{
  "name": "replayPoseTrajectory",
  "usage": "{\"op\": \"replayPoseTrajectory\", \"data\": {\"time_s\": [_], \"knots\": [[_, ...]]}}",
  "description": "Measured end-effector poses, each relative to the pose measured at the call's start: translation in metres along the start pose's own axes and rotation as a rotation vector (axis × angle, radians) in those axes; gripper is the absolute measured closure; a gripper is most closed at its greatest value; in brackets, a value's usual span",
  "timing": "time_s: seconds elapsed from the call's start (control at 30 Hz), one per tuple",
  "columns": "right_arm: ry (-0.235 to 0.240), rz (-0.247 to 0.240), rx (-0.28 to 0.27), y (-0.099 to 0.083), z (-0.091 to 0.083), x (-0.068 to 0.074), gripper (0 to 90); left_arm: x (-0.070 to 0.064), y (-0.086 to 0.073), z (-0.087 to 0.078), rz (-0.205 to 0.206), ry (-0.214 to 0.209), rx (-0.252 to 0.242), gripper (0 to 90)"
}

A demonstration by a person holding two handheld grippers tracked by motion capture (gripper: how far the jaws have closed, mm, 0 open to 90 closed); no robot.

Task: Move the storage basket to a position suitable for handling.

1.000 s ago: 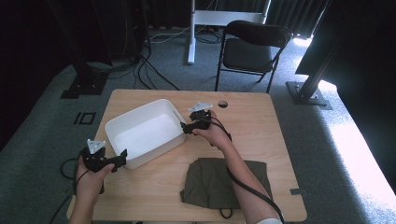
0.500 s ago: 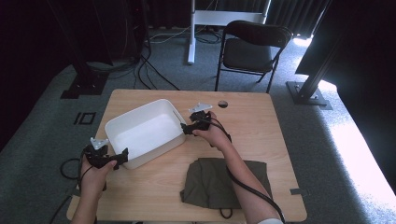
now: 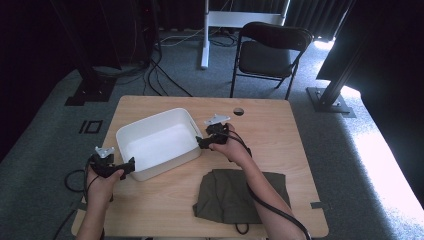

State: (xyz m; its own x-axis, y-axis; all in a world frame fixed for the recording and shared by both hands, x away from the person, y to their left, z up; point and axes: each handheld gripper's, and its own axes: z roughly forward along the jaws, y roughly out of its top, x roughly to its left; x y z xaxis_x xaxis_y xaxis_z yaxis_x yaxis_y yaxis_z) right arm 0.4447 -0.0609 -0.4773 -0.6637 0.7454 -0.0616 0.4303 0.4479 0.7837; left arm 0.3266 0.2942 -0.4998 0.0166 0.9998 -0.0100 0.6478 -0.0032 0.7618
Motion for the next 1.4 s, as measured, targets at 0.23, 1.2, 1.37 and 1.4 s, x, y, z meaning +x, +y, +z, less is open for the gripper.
{"op": "replayPoseTrajectory", "data": {"time_s": [0.23,1.2,1.37,1.4], "knots": [[-0.001,0.005,0.003,-0.012,-0.015,0.004,17.2,-0.003,0.006,0.009,0.01,0.003,-0.004,2.3],[0.002,0.062,-0.012,-0.037,-0.042,0.02,17.3,0.005,0.031,0.037,0.028,0.047,-0.043,2.3],[0.004,0.07,-0.019,-0.04,-0.044,0.023,17.3,0.005,0.034,0.04,0.029,0.052,-0.035,2.3],[0.006,0.067,-0.02,-0.04,-0.045,0.023,17.3,0.005,0.035,0.04,0.028,0.051,-0.033,2.3]]}}
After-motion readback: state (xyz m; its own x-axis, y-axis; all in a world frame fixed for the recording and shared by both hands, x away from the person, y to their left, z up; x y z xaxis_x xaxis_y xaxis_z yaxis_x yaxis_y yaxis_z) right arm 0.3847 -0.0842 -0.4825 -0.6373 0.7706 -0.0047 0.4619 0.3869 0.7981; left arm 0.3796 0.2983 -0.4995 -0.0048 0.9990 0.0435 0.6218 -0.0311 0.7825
